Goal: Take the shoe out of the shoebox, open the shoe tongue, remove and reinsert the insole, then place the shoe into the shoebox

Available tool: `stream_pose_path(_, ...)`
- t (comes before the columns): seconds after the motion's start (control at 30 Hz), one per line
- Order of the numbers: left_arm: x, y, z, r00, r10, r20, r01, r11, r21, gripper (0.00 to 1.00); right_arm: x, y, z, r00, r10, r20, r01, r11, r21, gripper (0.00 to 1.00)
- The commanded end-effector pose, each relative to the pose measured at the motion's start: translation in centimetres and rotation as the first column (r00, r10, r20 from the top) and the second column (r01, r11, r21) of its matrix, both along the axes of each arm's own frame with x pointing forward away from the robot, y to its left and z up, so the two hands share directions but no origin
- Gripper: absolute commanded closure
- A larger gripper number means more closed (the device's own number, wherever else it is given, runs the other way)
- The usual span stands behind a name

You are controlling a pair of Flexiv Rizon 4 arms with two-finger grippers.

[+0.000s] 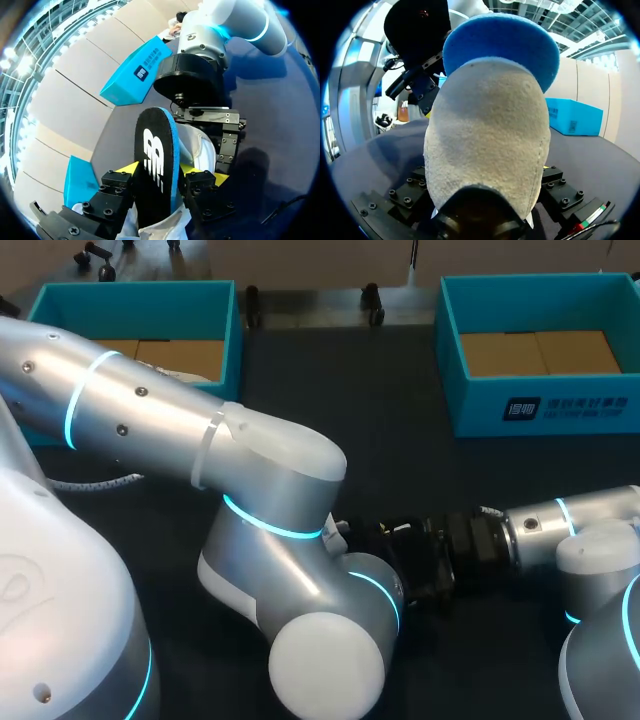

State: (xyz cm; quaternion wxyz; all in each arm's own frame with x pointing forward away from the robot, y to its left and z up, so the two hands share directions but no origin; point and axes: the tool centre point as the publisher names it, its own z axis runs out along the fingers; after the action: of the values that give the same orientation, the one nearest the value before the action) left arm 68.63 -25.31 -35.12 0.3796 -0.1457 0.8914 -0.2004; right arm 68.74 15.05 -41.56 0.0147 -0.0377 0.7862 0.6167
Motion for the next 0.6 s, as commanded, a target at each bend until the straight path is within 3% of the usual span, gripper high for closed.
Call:
stream_pose_path(0.03, 0.4, 0.6, -0.1, 1.0, -0.012, -0.003, 0.012, 1.0, -0.008, 0.54, -0.1, 0.1, 0.2, 1.0, -0.002, 0.0, 0.002, 1.0, -0.004, 1.0)
stream_pose_path(0.17, 0.6, 0.6, -0.1, 1.0, -0.015, -0.001, 0.015, 1.0, -0.01, 0.6, -0.1, 0.1, 0.2, 1.0, -0.002, 0.0, 0.002, 1.0, -0.004, 1.0)
stream_pose_path(0.27, 0.8, 0.6, 0.0, 1.0, -0.018, -0.001, 0.018, 1.0, -0.014, 1.0, -0.1, 0.1, 0.2, 1.0, -0.002, 0.0, 0.002, 1.0, -0.004, 1.0)
stream_pose_path(0.6, 0.8, 0.0, 1.1, 1.0, -0.013, 0.01, 0.013, 0.999, -0.045, 1.0, -0.1, 0.1, 0.2, 1.0, -0.002, 0.0, 0.002, 1.0, -0.004, 1.0)
